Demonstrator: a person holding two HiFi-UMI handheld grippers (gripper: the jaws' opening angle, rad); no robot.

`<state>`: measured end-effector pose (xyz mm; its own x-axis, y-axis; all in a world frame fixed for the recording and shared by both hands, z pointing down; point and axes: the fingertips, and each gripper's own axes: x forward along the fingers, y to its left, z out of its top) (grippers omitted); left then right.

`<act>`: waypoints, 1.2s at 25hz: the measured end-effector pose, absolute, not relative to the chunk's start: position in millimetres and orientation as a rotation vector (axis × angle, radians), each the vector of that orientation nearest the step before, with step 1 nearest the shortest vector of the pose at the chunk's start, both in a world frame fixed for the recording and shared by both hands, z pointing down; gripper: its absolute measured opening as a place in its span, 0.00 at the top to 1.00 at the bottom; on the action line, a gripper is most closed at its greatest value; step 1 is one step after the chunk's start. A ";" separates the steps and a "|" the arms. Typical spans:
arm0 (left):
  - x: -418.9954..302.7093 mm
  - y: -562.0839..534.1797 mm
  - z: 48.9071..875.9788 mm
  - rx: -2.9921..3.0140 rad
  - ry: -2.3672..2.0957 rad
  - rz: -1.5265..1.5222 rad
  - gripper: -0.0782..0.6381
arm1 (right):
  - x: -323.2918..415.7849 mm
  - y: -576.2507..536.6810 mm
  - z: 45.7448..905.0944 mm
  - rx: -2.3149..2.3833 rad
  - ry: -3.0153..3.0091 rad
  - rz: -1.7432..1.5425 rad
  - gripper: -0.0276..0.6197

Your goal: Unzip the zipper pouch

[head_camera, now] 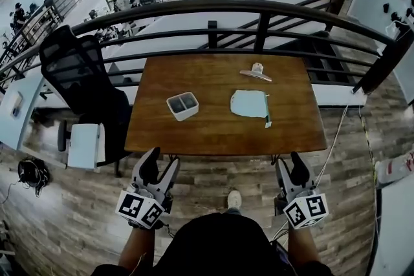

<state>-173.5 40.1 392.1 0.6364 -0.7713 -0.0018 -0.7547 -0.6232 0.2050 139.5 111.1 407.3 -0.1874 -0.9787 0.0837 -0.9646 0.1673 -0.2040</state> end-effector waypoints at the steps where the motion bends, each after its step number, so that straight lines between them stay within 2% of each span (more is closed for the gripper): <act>1: -165.3 33.8 393.4 2.671 -1.252 -0.129 0.53 | 146.6 104.2 408.4 -1.955 2.347 -0.327 0.64; 15: -74.5 -20.8 425.4 2.621 -1.254 -0.029 0.53 | 227.1 33.7 436.2 -1.917 2.428 -0.442 0.66; 22: -56.5 -21.4 447.1 2.578 -1.224 0.060 0.55 | 232.9 9.5 458.9 -1.841 2.473 -0.553 0.66; 30: -45.2 -47.3 470.6 2.621 -1.149 0.210 0.56 | 203.8 -29.8 487.9 -1.767 2.523 -0.647 0.66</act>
<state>-45.2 -47.3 470.6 0.6746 -0.6984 0.2391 -0.7378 -0.6483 0.1879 203.8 -29.8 487.9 -0.3693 -0.8990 0.2355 -0.9014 0.2848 -0.3262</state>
